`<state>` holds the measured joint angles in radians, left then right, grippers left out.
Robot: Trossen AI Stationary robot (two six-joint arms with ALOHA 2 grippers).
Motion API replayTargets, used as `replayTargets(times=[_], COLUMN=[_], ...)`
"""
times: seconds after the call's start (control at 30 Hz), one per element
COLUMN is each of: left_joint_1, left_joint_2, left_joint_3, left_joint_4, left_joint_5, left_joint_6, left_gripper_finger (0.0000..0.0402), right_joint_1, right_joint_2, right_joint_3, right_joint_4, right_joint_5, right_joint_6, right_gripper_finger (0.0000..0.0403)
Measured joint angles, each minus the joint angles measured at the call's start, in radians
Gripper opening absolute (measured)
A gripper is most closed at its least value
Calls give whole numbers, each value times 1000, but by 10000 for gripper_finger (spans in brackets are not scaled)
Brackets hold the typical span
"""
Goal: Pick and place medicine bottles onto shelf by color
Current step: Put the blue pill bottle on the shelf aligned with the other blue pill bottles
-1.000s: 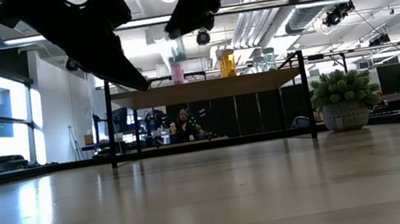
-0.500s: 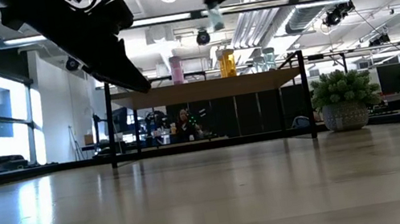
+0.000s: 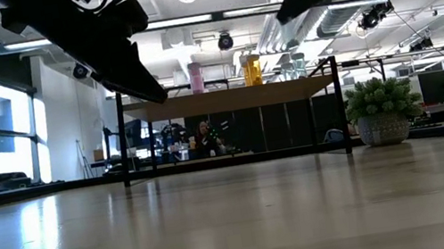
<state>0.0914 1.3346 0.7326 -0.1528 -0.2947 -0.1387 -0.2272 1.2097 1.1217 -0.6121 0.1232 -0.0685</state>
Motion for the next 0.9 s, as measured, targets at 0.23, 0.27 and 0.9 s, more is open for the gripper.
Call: replayTargets(times=[0.23, 0.27, 0.9], left_joint_1=[1, 1, 1], left_joint_2=[0, 0, 0], left_joint_3=[0, 0, 0], left_joint_4=[1, 1, 1], left_joint_5=[-1, 0, 0], left_joint_6=[0, -4, -7], left_gripper_finger=[193, 193, 193], right_joint_1=[-57, -66, -153], right_joint_2=[-214, -234, -162], right_joint_3=[-199, -225, -348], right_joint_4=[202, 234, 358], right_joint_5=[77, 85, 78], right_joint_6=[51, 58, 158], right_gripper_finger=[105, 105, 105])
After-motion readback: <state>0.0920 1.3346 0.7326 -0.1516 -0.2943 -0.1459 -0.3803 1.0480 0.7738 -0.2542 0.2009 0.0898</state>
